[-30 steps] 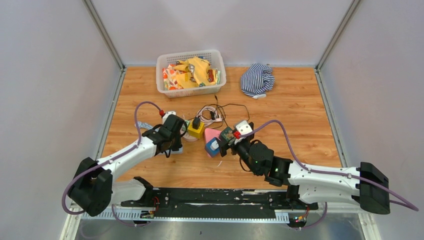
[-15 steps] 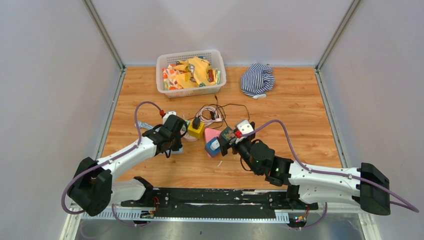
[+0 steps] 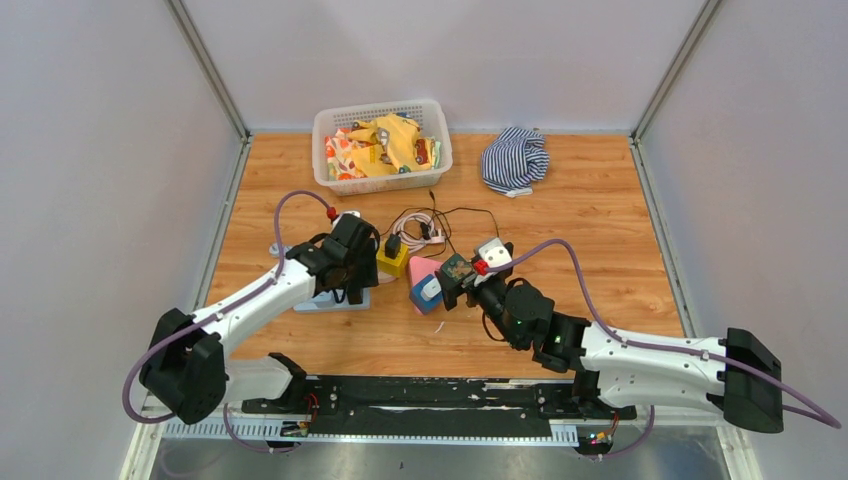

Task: Insert the plug
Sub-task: Insert the plug into the socket, then reset both arms

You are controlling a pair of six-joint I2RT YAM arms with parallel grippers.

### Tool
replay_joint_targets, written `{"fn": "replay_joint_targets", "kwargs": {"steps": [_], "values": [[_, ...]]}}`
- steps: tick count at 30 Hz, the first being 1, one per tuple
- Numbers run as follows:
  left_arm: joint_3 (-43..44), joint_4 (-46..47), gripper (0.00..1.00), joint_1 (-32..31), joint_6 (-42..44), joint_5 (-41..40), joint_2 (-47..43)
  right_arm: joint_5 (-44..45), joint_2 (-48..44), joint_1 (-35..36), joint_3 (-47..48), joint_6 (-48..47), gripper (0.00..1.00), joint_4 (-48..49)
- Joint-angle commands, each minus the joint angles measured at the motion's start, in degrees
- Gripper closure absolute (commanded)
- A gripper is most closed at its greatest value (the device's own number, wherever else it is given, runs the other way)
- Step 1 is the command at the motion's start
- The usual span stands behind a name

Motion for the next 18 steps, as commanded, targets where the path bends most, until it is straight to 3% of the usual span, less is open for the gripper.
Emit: {"fn": "replay_joint_targets", "kwargs": {"steps": [1, 5, 9, 16, 18], "values": [[1.7, -2.0, 0.34, -0.5, 1.0, -0.8, -1.8, 1.4, -1.5, -0.7, -1.2, -0.5, 0.0, 0.3], [2.6, -3.5, 0.38, -0.5, 1.5, -0.9, -5.0, 1.6, -1.4, -0.7, -1.4, -0.3, 0.0, 0.2], [4.0, -3.7, 0.49, -0.6, 3.2, -0.8, -8.3, 1.5, -1.1, -0.7, -1.0, -0.3, 0.0, 0.2], [2.1, -3.6, 1.0, -0.6, 0.7, -1.9, -9.8, 1.1, -0.4, -0.7, -0.8, 0.5, 0.0, 0.0], [0.7, -3.6, 1.0, -0.6, -0.6, -0.8, -9.1, 1.0, -0.3, -0.7, -0.8, 0.5, 0.0, 0.0]]}}
